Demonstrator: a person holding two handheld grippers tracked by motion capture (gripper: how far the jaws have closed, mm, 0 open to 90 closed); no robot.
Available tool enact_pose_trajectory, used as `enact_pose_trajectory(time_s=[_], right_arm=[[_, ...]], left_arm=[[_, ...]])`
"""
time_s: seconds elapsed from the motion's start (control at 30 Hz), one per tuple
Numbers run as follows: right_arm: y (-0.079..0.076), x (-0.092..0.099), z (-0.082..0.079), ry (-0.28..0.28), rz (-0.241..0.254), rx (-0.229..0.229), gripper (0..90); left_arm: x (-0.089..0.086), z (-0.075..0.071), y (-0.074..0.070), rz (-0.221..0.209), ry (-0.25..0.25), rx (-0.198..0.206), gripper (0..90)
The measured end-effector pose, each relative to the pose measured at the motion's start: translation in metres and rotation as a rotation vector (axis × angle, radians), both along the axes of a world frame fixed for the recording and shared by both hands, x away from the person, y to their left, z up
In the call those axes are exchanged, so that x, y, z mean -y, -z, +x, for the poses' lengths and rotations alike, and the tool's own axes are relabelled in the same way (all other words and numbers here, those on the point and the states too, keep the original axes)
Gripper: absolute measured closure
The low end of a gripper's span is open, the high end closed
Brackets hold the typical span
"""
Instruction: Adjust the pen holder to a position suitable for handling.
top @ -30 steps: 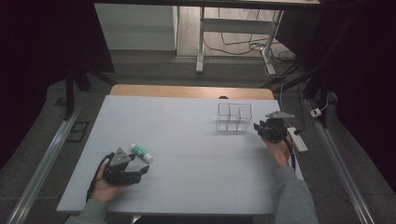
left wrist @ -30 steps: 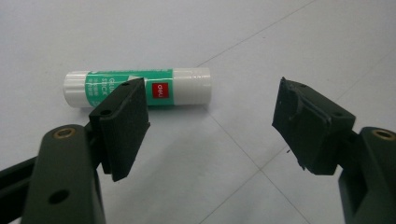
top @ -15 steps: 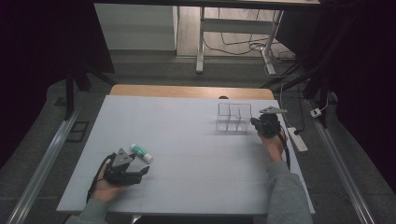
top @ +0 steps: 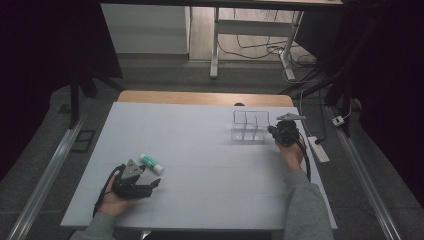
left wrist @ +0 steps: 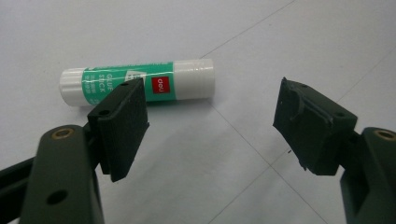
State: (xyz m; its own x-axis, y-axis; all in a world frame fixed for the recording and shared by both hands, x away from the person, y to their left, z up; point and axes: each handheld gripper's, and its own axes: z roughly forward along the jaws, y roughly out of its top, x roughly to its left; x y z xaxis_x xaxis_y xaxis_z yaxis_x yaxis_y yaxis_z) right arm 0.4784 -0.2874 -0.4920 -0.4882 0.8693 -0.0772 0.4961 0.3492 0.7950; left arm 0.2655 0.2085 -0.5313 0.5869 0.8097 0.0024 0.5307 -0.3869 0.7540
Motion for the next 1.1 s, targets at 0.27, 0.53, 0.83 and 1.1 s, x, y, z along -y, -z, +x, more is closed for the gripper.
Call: enact_pose_trajectory(time_s=[0.27, 0.53, 0.83, 1.1], right_arm=[[0.0, -0.003, 0.001, -0.035, -0.011, 0.001, 89.4], [0.001, -0.012, 0.001, -0.068, -0.015, 0.005, 89.4], [0.0, -0.019, 0.001, -0.074, -0.024, 0.013, 89.3], [0.001, -0.03, 0.0, -0.095, -0.029, 0.02, 89.3]], left_arm=[[0.0, 0.001, 0.0, 0.0, -0.001, -0.001, 26.0], [0.001, 0.002, 0.002, 0.01, 0.004, -0.007, 26.0], [0.002, 0.002, 0.003, 0.016, 0.005, -0.01, 25.9], [0.004, 0.002, 0.003, 0.021, 0.01, -0.014, 25.9]])
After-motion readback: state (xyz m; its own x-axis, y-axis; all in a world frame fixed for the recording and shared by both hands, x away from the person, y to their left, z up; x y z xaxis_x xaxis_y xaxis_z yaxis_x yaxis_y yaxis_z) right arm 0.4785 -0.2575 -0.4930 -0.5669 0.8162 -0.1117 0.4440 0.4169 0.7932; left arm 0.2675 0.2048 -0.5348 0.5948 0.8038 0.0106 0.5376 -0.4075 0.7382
